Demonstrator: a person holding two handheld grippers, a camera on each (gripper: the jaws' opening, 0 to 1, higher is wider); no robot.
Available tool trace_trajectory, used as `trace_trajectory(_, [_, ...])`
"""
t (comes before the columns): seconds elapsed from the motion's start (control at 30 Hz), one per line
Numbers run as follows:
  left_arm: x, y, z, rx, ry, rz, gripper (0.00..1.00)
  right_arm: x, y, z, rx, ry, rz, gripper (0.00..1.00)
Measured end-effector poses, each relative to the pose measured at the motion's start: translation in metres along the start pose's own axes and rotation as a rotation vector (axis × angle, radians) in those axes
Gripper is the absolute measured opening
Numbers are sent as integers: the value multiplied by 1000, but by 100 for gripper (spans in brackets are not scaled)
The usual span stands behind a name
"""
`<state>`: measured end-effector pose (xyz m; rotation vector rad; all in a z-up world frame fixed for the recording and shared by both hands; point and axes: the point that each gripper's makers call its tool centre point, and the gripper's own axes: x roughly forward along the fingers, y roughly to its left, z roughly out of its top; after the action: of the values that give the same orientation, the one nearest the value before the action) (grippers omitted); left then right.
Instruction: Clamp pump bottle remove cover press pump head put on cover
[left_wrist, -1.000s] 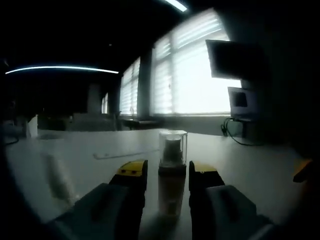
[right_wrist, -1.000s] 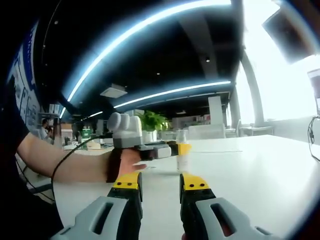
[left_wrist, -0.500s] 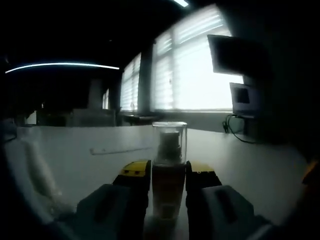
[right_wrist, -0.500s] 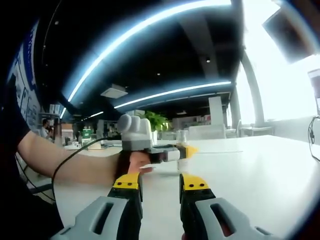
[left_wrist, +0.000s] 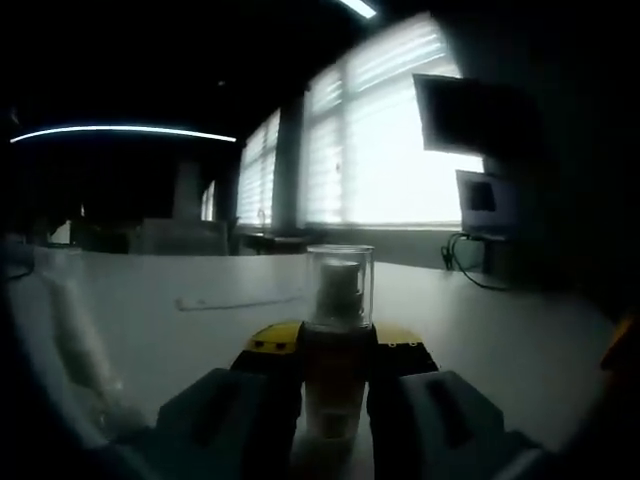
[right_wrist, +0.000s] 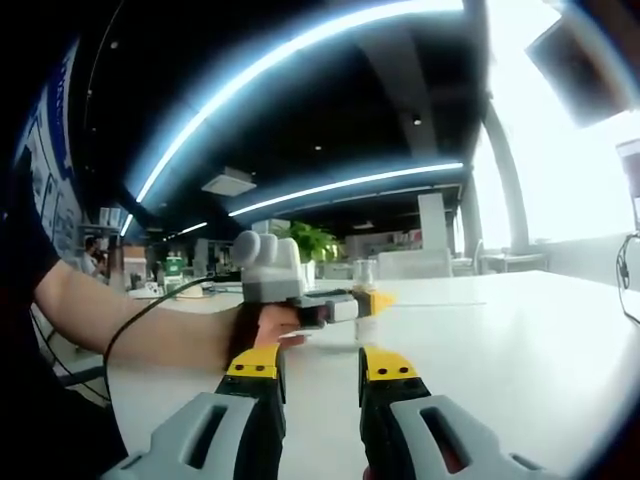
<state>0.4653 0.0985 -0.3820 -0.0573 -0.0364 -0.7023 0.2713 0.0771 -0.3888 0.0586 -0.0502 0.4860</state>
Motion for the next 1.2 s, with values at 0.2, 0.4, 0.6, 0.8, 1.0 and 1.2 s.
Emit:
trace_trajectory(0.2, [-5,0,3,-58,-21,-16,15,0,0,0,-1,-1,0,24])
trace_trajectory(0.4, [-12,5,9,-53,-44,-36,15,0,0,-1,-5,0,1,23])
trace_trajectory(0.6, [-22,5,11,-42,-46,-71,15,0,1,-1,-8,3,-2,23])
trace_trajectory(0.8, [-30,2,3,-7,16,-76,15,0,0,-2,-12,7,-3,23])
trace_trajectory(1.0, [-40,9,6,-72,3,-72,14,0,2,-2,-14,8,-4,23])
trace_trajectory(1.2, [-54,2,17,-66,-32,-119,14,0,1,-2,-14,9,-4,23])
